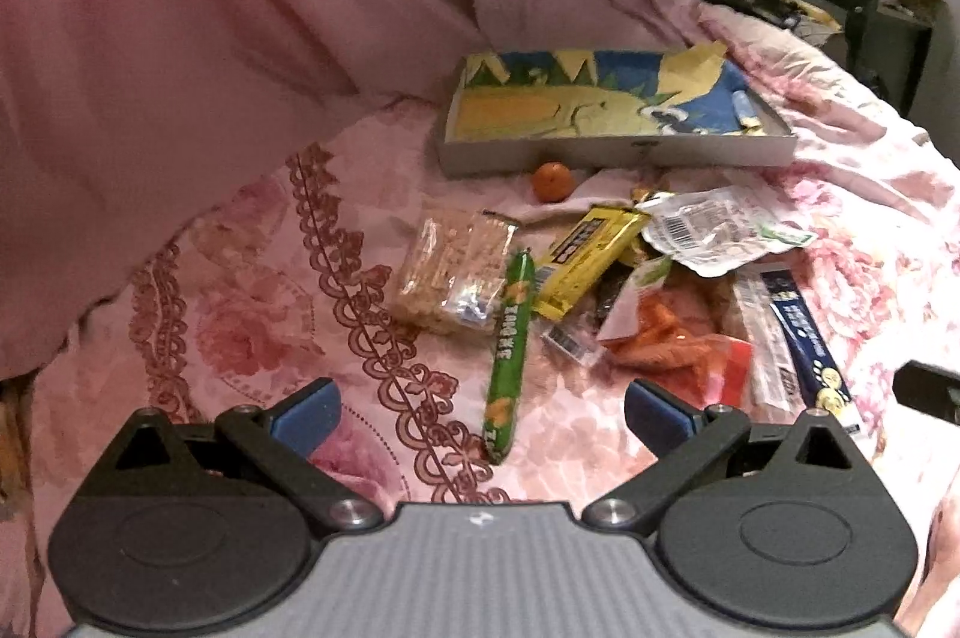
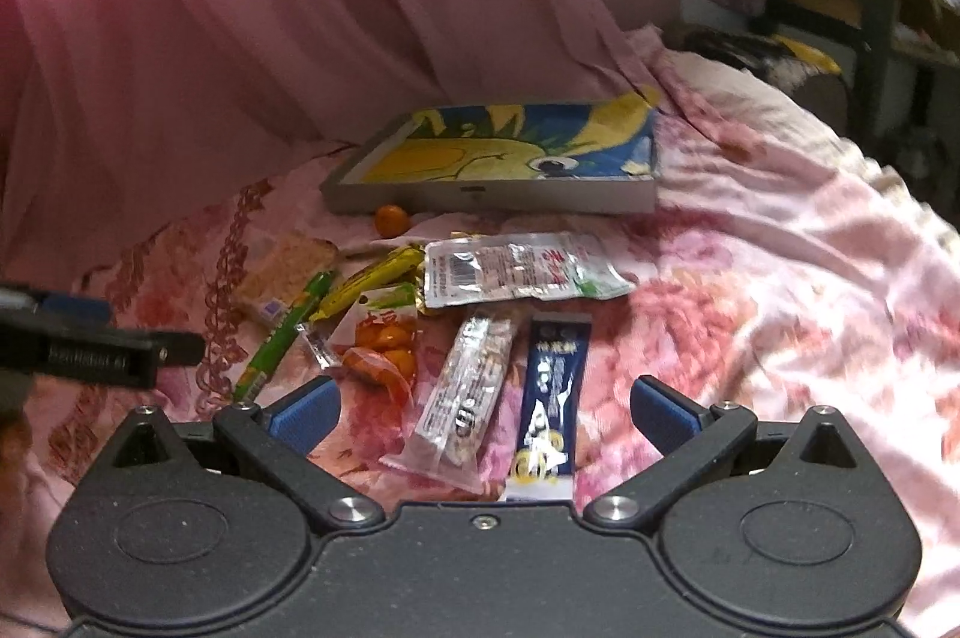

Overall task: Organize snacks
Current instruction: 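Grasp the green sausage stick with the left tool while the right tool grasps the orange candy pouch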

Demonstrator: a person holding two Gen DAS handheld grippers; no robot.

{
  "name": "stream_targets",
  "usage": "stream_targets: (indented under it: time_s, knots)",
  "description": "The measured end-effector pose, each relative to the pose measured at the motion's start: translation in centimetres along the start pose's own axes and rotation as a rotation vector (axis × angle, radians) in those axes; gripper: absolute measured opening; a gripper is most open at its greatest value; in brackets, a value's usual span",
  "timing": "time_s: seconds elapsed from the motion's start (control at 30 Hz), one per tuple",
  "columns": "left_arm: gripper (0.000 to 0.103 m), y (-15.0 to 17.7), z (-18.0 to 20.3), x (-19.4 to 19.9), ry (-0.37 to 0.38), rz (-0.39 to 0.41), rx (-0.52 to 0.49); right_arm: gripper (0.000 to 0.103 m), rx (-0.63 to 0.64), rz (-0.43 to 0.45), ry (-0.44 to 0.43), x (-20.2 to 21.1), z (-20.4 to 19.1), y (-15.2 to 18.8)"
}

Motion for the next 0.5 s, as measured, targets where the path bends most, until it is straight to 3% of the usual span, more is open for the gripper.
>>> stream_targets:
  time_s: [0.13,0.3,0.5]
  knots:
    - [0.103,-0.6,-1.7,-2.4,0.027,-0.051,0.102,0.102,0.085,0.022,-0.042,-1.8,-1.2,-0.8]
    - [0.103,-0.5,-4.3,-4.9,0.096,-0.129,0.270,0.102,0.173,-0.013,-0.148,-4.6,-3.3,-1.4]
    - [0.102,-0.6,-5.5,-7.4,0.137,-0.189,0.328,0.102,0.239,-0.074,-0.212,-8.6,-5.0,-1.3]
Point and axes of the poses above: each gripper's, at about its wrist camera, not at the fingertips, and x roughly against the way its jaws point, z to its right, y to its underside, the point moved 7 cm from there along -x, roughly the way its jaws point, and after that the axes turned 1 degree about -x, right-handed, at the moved point
